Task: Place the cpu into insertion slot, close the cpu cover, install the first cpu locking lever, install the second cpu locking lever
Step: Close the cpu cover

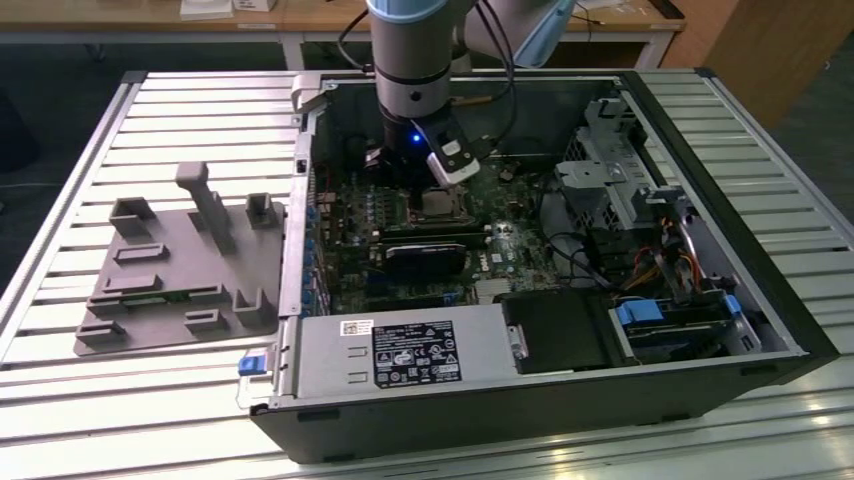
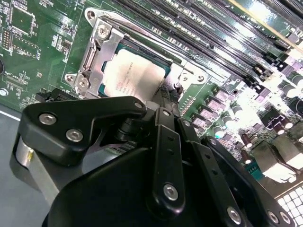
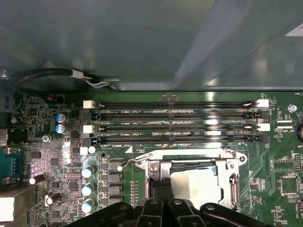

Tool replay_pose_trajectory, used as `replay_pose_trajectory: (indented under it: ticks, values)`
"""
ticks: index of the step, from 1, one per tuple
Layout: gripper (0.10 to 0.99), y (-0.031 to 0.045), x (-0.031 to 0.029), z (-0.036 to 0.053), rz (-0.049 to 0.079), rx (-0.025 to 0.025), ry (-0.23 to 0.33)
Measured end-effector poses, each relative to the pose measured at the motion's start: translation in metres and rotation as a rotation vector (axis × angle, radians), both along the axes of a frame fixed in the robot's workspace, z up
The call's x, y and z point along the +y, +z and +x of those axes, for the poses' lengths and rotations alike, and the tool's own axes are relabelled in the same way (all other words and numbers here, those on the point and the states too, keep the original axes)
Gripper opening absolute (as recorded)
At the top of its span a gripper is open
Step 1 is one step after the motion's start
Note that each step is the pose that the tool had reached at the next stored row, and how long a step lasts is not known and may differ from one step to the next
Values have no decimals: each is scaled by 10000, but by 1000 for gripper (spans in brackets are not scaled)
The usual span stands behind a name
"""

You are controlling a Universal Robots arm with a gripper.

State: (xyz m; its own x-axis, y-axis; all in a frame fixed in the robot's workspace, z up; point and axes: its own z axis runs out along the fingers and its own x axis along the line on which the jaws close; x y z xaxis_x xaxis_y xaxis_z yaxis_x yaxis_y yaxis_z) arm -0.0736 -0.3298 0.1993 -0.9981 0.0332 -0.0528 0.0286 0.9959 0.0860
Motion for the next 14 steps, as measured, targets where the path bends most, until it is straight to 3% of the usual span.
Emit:
replay_pose_trajectory:
  ticks: [14]
  values:
    - [102,-7,5,44,-1,1,-2]
